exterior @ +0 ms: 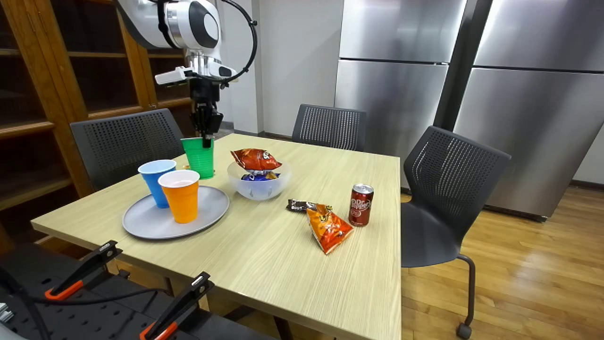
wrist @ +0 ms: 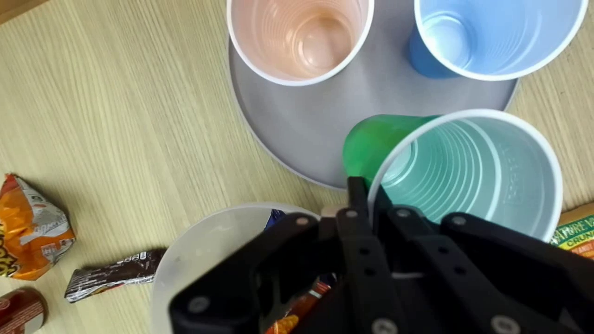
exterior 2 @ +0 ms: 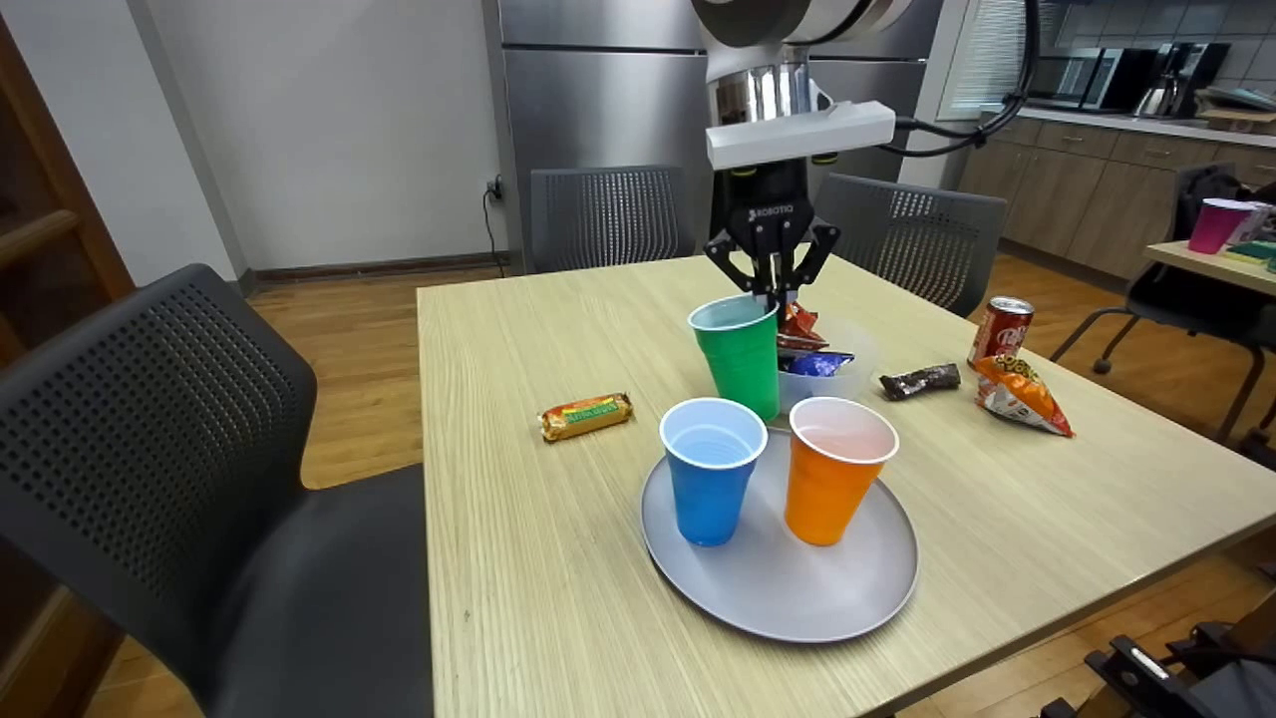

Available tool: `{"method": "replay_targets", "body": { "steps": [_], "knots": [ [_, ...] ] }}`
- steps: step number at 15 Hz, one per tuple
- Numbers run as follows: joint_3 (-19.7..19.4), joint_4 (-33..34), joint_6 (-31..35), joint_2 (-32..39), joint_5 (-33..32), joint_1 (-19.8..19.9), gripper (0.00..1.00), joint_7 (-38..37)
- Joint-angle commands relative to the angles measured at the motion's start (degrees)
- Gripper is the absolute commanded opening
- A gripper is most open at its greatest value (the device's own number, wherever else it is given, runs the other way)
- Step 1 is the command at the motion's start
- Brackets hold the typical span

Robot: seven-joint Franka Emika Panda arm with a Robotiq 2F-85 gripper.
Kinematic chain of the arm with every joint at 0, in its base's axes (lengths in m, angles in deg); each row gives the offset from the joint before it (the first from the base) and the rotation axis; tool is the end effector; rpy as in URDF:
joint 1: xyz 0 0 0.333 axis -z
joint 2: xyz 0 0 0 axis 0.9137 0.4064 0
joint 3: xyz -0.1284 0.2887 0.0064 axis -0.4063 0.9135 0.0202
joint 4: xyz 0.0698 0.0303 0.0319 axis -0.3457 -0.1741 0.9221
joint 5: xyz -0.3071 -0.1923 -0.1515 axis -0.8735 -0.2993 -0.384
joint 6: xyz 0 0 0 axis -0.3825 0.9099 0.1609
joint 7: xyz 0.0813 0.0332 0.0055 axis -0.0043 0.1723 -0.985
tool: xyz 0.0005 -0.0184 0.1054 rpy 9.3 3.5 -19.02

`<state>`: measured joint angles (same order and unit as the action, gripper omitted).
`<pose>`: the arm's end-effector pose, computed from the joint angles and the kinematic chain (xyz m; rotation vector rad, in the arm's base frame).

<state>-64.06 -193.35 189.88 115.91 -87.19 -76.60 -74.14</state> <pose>0.5886 0.1391 0.2395 2.9561 -0.4195 -0.3520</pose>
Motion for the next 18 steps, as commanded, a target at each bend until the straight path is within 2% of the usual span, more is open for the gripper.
{"method": "replay_targets", "body": {
  "steps": [1,18],
  "knots": [
    [-0.5,0.05,-0.48,0.47,2.61,0.35,0.01,3.25],
    [-1.12,-1.99,2.35,2.74,7.86,2.2,0.01,11.02]
  ]
}}
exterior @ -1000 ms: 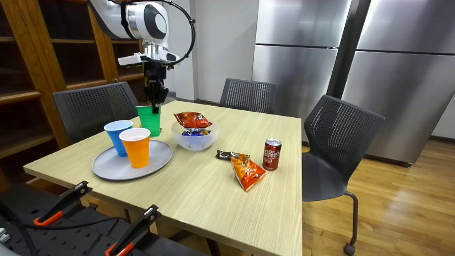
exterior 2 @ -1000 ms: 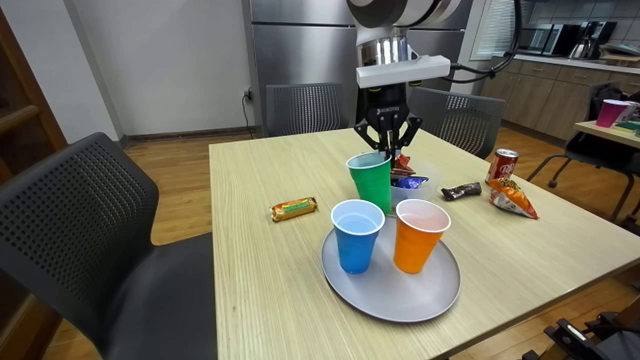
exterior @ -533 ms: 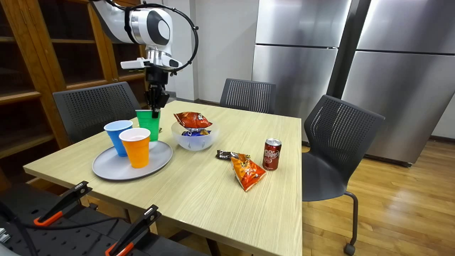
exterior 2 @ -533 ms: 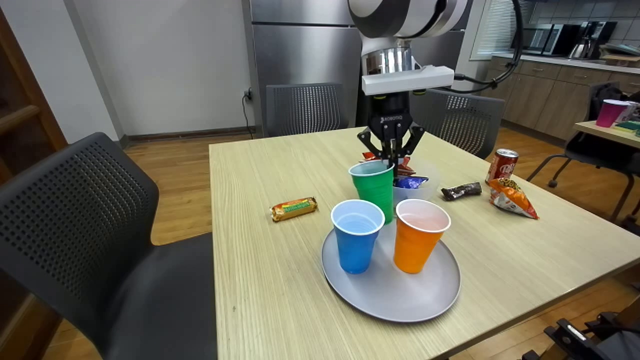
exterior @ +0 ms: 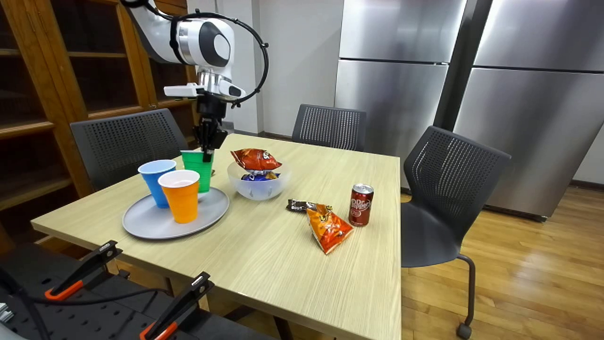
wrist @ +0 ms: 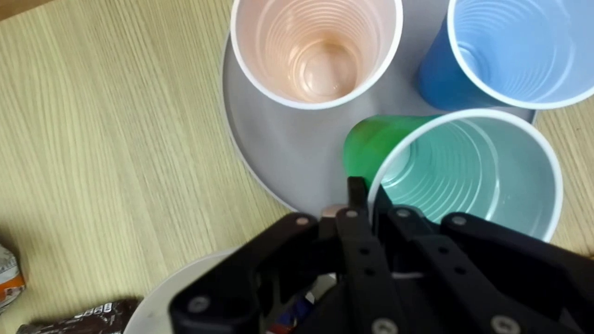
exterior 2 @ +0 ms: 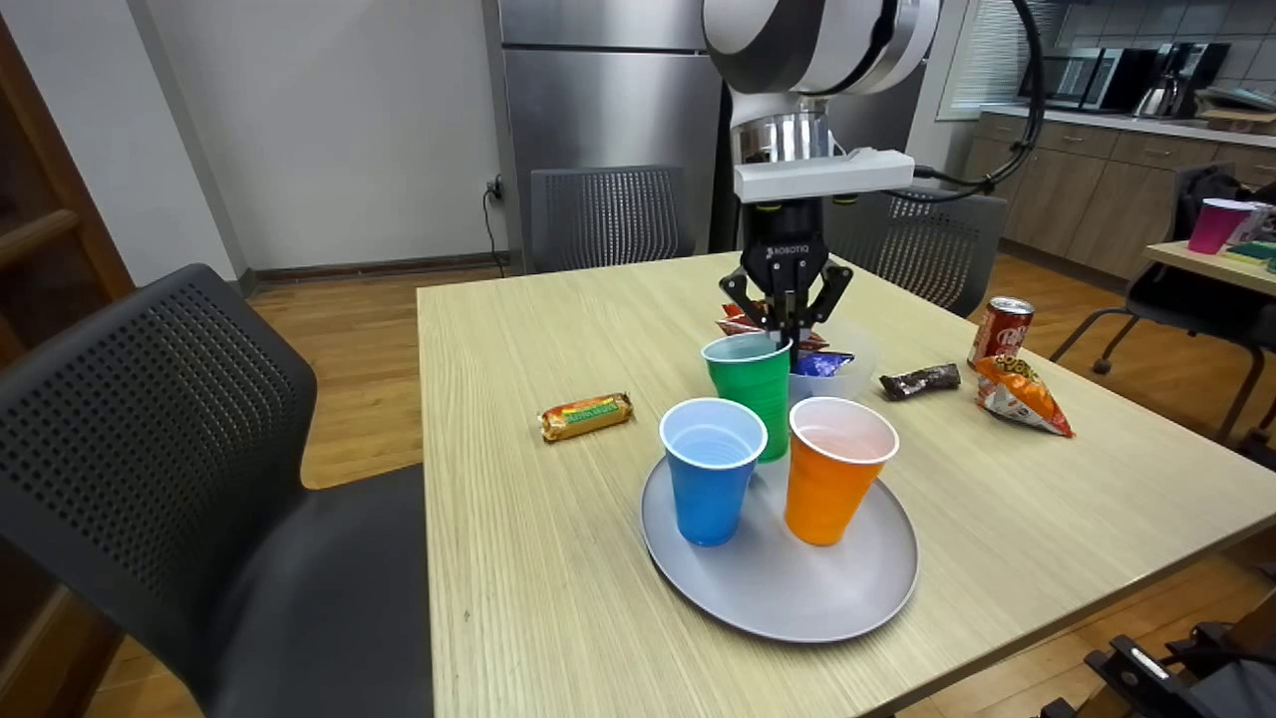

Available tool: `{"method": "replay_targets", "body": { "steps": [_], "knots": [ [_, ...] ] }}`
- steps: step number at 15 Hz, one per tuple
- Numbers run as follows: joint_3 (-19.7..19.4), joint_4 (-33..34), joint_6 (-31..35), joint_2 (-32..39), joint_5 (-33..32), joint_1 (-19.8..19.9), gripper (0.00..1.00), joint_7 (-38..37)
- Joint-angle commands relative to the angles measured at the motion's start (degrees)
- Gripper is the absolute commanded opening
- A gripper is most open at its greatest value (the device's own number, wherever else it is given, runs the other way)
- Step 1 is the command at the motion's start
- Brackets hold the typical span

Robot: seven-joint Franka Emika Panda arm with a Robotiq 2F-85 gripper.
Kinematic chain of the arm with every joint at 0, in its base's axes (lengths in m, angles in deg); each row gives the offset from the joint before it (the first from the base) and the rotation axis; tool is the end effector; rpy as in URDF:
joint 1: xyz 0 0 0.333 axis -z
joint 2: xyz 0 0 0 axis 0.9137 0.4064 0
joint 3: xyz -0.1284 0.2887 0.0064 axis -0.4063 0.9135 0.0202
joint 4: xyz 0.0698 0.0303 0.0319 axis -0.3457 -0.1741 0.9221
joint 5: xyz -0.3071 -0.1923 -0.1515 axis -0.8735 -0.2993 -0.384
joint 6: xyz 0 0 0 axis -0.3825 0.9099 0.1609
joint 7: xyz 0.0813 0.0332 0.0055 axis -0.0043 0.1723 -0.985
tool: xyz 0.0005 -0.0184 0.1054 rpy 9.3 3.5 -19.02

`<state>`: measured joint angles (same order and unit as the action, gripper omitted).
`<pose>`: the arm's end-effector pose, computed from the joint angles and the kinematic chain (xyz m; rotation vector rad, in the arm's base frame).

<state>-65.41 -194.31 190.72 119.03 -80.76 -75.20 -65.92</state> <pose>0.5833 0.1151 0.2011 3.0225 -0.3874 -0.5001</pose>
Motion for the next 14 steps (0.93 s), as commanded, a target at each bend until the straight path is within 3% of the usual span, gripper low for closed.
{"method": "replay_targets", "body": {
  "steps": [1,14],
  "knots": [
    [0.3,-1.21,1.78,-0.33,1.6,1.0,0.01,3.53],
    [0.92,-0.99,2.81,1.38,2.98,2.47,0.01,11.12]
  ]
}}
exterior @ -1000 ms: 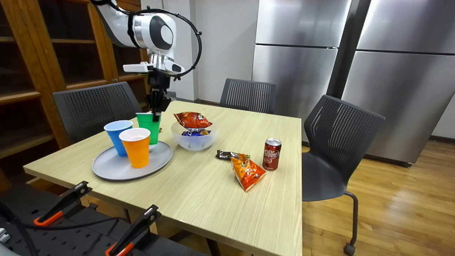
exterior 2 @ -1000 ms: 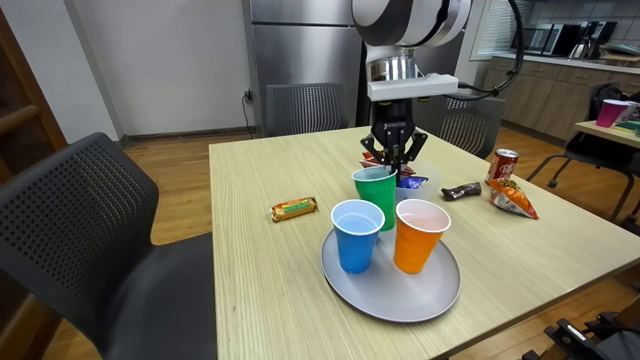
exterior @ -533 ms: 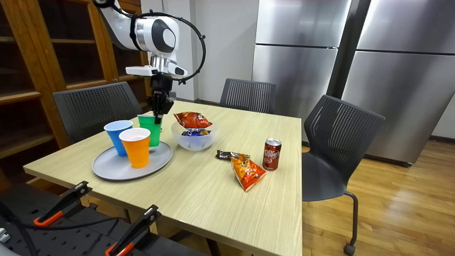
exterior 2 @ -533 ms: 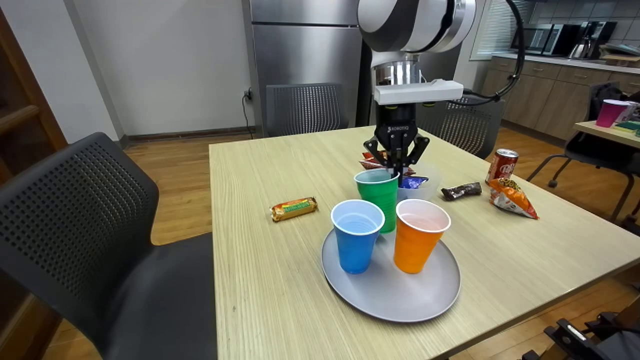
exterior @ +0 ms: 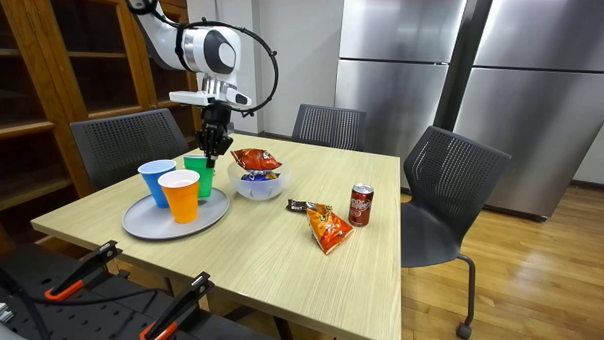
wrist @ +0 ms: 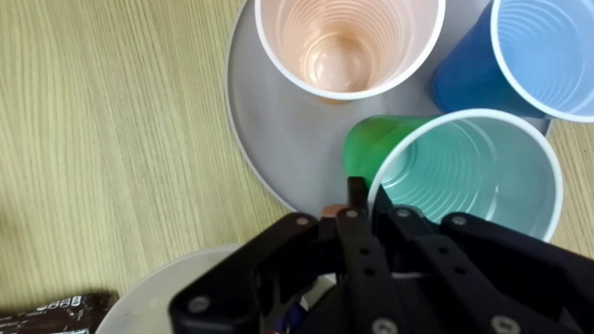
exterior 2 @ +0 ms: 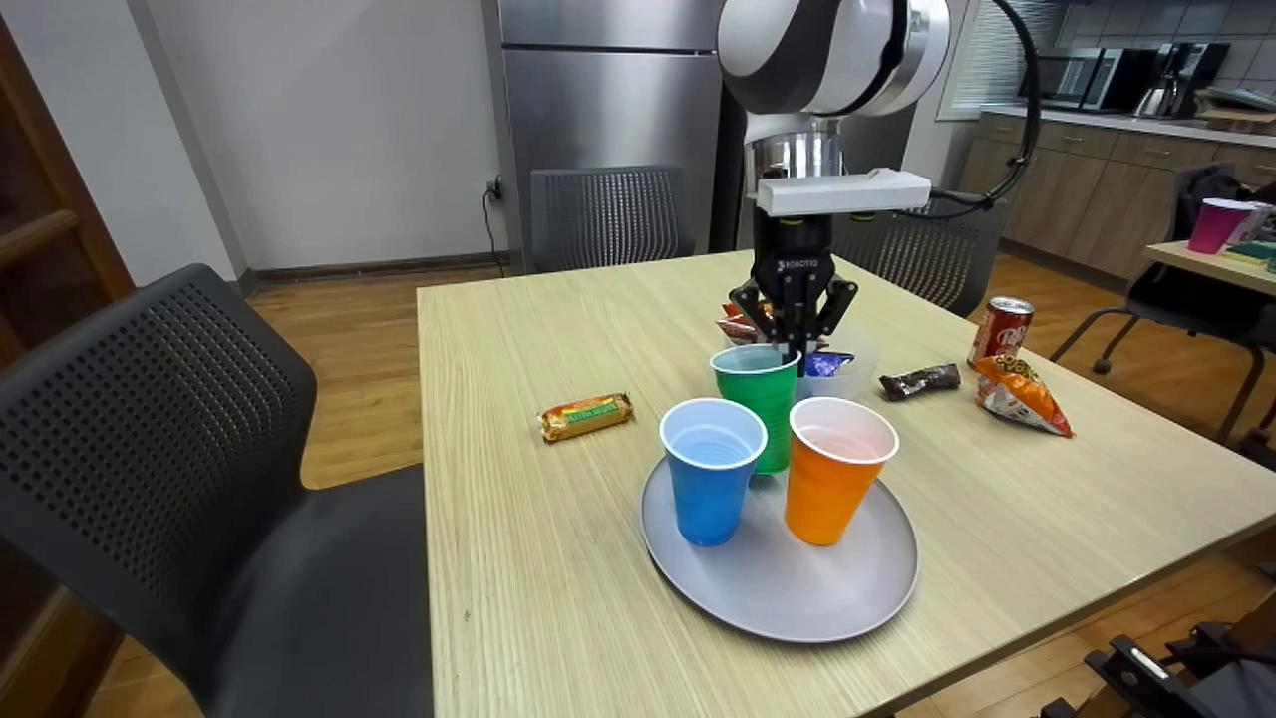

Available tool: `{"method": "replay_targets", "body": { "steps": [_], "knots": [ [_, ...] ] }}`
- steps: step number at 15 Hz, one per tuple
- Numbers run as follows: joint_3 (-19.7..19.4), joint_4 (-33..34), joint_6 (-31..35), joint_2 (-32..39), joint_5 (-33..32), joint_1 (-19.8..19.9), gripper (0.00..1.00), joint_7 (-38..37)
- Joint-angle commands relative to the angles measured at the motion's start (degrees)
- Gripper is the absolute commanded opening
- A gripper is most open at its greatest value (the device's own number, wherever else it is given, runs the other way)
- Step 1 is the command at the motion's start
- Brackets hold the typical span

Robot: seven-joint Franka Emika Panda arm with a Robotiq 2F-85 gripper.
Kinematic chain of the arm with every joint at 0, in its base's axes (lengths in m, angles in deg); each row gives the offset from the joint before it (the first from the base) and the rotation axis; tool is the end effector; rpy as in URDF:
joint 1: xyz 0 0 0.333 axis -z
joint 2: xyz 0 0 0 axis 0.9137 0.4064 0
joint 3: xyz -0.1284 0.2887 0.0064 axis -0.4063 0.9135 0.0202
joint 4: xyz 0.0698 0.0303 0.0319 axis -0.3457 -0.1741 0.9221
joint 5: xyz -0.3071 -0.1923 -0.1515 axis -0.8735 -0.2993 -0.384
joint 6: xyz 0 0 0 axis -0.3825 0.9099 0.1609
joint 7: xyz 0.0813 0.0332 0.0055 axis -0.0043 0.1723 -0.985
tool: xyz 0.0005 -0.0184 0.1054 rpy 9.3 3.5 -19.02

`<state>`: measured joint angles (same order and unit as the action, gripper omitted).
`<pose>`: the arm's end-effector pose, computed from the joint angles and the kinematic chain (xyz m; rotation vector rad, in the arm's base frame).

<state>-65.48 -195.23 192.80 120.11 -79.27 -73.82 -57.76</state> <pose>0.5821 0.1008 0.1859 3.0813 -0.2416 -0.5169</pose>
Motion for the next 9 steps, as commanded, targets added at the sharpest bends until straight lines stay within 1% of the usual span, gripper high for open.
{"method": "replay_targets", "body": {
  "steps": [1,9],
  "knots": [
    [1.03,-0.02,0.76,0.48,1.59,1.13,0.01,3.46],
    [1.22,-0.01,1.35,0.95,1.96,1.23,0.01,6.23]
  ]
}}
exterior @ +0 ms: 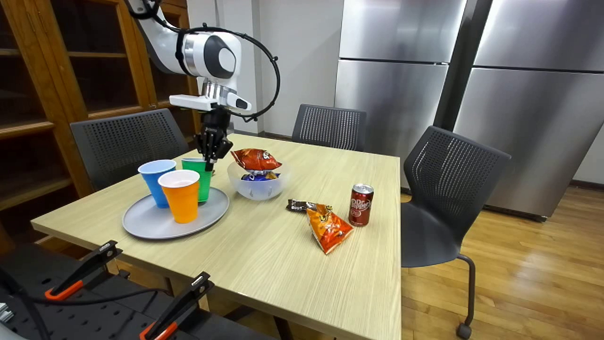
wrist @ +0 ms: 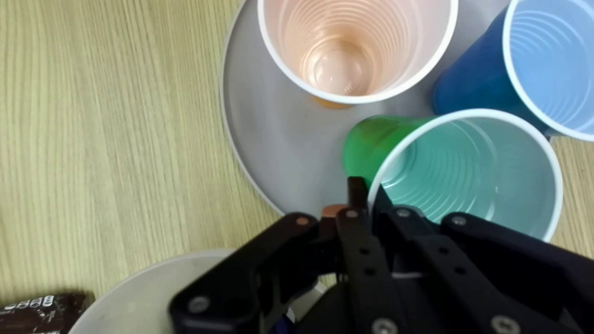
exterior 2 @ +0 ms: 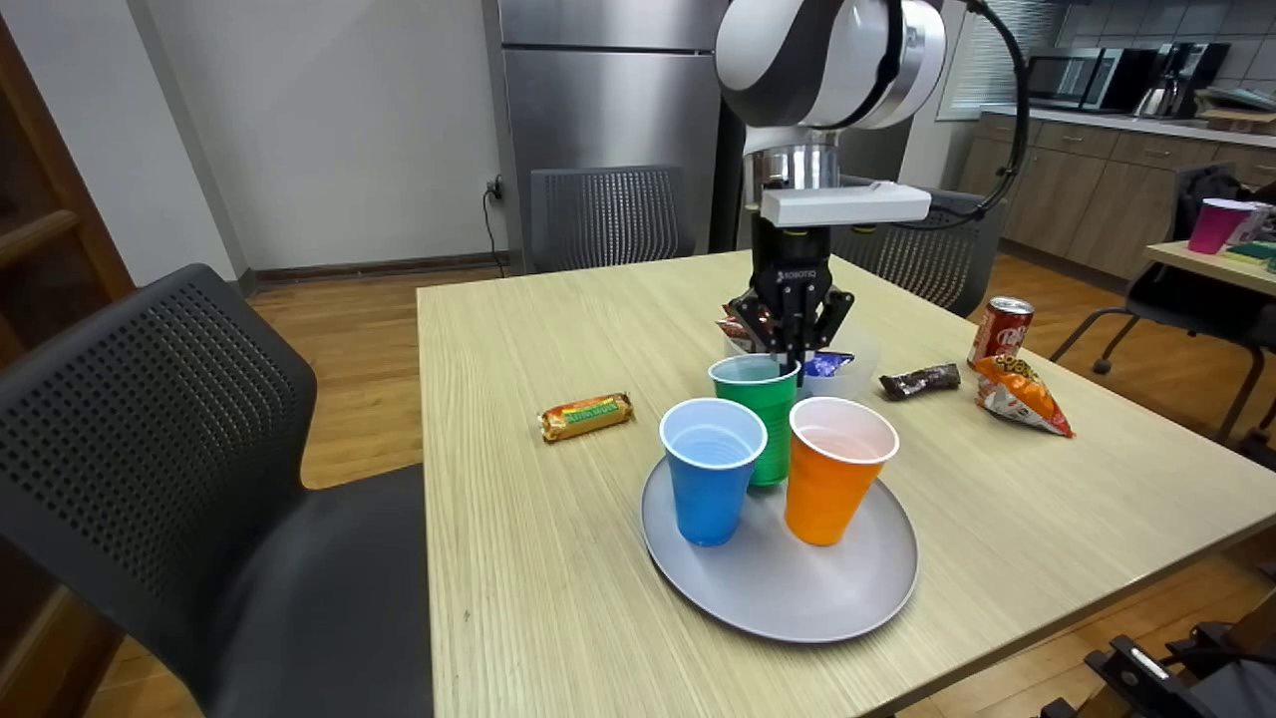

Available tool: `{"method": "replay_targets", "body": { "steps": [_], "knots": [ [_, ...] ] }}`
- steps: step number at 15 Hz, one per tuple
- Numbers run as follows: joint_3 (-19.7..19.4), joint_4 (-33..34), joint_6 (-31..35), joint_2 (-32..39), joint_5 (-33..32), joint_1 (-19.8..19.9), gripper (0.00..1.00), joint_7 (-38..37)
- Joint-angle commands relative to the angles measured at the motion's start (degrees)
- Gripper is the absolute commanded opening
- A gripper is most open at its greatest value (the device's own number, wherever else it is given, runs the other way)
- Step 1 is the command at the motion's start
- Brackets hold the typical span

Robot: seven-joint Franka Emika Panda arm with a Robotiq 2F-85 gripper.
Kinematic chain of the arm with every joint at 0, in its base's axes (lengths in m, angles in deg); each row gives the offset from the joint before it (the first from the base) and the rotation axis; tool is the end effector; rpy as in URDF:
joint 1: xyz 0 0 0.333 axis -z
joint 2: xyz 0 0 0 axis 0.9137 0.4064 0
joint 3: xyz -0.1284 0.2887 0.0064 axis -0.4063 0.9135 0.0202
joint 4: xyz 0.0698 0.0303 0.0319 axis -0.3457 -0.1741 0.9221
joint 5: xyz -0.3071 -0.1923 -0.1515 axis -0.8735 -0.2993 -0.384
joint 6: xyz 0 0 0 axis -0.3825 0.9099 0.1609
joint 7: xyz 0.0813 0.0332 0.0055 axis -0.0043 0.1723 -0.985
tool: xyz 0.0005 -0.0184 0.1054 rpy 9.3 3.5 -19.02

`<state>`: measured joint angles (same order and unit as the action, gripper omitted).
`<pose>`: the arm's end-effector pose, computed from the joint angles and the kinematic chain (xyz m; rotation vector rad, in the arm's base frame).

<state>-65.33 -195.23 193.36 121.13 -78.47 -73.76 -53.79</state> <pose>0.5805 0.1020 0.1760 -3.0792 0.1482 0.5317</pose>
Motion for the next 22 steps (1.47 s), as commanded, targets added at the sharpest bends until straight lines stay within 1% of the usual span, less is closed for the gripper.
{"method": "replay_targets", "body": {
  "steps": [1,17,22],
  "knots": [
    [1.1,-0.04,1.02,-0.04,1.11,1.17,0.01,2.51],
    [1.64,0.58,3.28,1.37,2.04,2.14,0.01,5.84],
    [1.64,0.61,2.98,1.29,1.9,2.09,0.01,6.12]
  ]
}}
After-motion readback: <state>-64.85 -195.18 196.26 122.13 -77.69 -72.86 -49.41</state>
